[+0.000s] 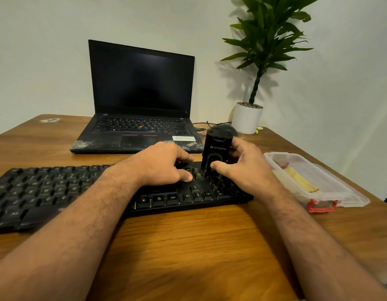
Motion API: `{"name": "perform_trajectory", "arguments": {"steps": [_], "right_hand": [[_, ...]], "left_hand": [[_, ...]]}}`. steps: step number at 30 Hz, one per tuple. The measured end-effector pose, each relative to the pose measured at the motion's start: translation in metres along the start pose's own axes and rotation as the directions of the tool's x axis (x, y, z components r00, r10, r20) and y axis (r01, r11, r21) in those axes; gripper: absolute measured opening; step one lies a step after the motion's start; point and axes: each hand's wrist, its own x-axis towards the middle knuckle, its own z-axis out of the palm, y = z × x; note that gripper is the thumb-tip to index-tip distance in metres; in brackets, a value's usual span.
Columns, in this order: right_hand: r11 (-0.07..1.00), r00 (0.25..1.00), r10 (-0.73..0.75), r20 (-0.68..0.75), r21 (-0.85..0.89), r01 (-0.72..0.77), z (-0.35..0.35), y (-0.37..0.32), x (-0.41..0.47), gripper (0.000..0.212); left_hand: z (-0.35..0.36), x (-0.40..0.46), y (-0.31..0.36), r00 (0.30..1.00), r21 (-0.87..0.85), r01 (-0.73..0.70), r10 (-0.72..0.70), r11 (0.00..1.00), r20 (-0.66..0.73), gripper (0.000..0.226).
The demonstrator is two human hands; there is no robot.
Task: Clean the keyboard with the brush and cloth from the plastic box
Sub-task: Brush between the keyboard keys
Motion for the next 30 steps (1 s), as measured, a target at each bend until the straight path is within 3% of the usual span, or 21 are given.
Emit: {"name": "perform_trajectory", "arguments": {"steps": [2,7,11,17,22,26,30], "right_hand": [[1.0,1.0,0.018,0.016,-0.015,-0.018,0.003,0.001,0.002,0.049],[0.99,0.982,0.091,-0.165,-0.089,-0.107,0.0,0.005,0.011,0.047],[0.996,0.996,0.086,-0.024,-0.02,-0.087,0.001,0.002,0.006,0.041],[0.988,0.972,0.15,-0.181,-0.008,-0.154,0.002,0.008,0.012,0.055],[0.99,0.992,0.125,-0.02,0.072,-0.123,0.004,0.004,0.008,0.05],[0.986,0.973,0.169,-0.158,0.014,-0.168,-0.003,0.007,0.012,0.056],[0.988,0.984,0.144,-0.103,0.066,-0.138,-0.009,0.008,0.006,0.053]], "left_hand": [[0.0,0.0,0.0,1.0,0.008,-0.004,0.004,1.0,-0.004,0.056],[0.0,0.001,0.0,1.0,0.003,-0.006,0.006,1.0,0.007,0.055],[-0.001,0.001,0.001,1.0,-0.003,-0.013,0.013,1.0,0.016,0.052],[-0.001,0.0,0.001,1.0,-0.011,-0.021,0.021,1.0,0.022,0.053],[-0.001,0.001,0.0,1.0,-0.015,-0.024,0.024,1.0,0.01,0.049],[-0.001,0.001,-0.001,1.0,-0.01,-0.017,0.018,1.0,0.011,0.051],[0.0,0.0,0.0,1.0,-0.013,-0.017,0.017,1.0,0.013,0.051]]}}
